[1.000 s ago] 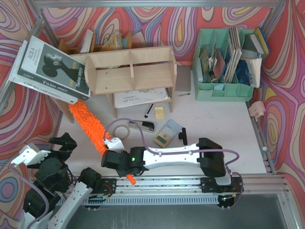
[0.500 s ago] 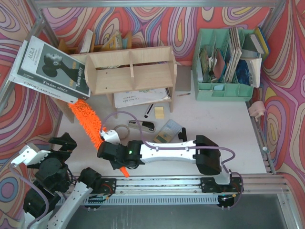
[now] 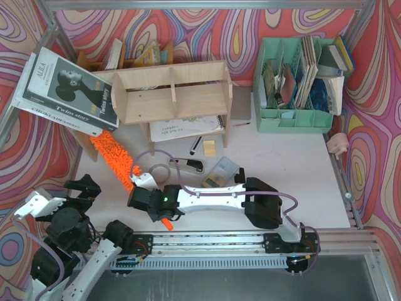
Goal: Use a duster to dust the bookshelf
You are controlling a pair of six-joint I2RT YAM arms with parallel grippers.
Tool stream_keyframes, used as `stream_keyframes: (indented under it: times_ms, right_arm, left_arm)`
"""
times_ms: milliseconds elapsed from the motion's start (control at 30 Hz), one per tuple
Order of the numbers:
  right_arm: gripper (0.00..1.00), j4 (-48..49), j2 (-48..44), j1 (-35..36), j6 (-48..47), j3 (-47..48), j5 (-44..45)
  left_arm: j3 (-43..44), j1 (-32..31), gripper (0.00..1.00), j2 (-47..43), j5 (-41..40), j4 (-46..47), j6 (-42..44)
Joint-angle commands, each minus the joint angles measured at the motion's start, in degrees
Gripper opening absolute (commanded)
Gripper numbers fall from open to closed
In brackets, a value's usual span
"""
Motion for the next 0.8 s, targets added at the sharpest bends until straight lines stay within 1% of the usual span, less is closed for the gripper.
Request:
stream_keyframes:
  times_ms: [0, 133, 267, 433, 500, 567, 667, 767]
  right_arm:
    - [0.0, 1.21, -1.78, 0.24, -3.38, 5.57, 3.92]
    - [0.0, 0.86, -3.3, 0.21, -4.62, 8.04, 4.83]
    - [0.0, 1.49, -3.09, 0.19, -5.45, 7.96, 4.89]
    - [0.0, 1.05, 0.23, 0.2, -5.12, 6.9, 3.52]
    - [0.0, 1.23, 1.78, 0.12, -4.05, 6.39, 1.7]
    - [0.0, 0.53, 3.68, 0.11, -3.6, 6.93, -0.09]
    - [0.0, -2.02, 6.44, -0.14, -3.18, 9.03, -0.29]
    - [0.0, -2.17, 7.26, -0.56, -3.02, 9.17, -1.41]
  left_arm:
    - [0.19, 0.22, 0.98, 0.01, -1.65, 0.58, 0.91]
    - [0.19, 0.22, 0.98, 0.24, -1.77, 0.56, 0.95]
    - [0.1, 0.22, 0.98, 0.54, -1.92, 0.67, 0.99]
    - [0.05, 0.2, 0.98, 0.87, -1.9, 0.92, 1.17]
    - [0.02, 0.22, 0.98, 1.04, -1.9, 1.03, 1.23]
    - [0.02, 0.19, 0.98, 1.06, -1.85, 1.03, 1.26]
    - [0.02, 0.21, 0.98, 0.91, -1.87, 1.16, 1.26]
    - [0.02, 0.22, 0.98, 0.85, -1.92, 1.11, 1.26]
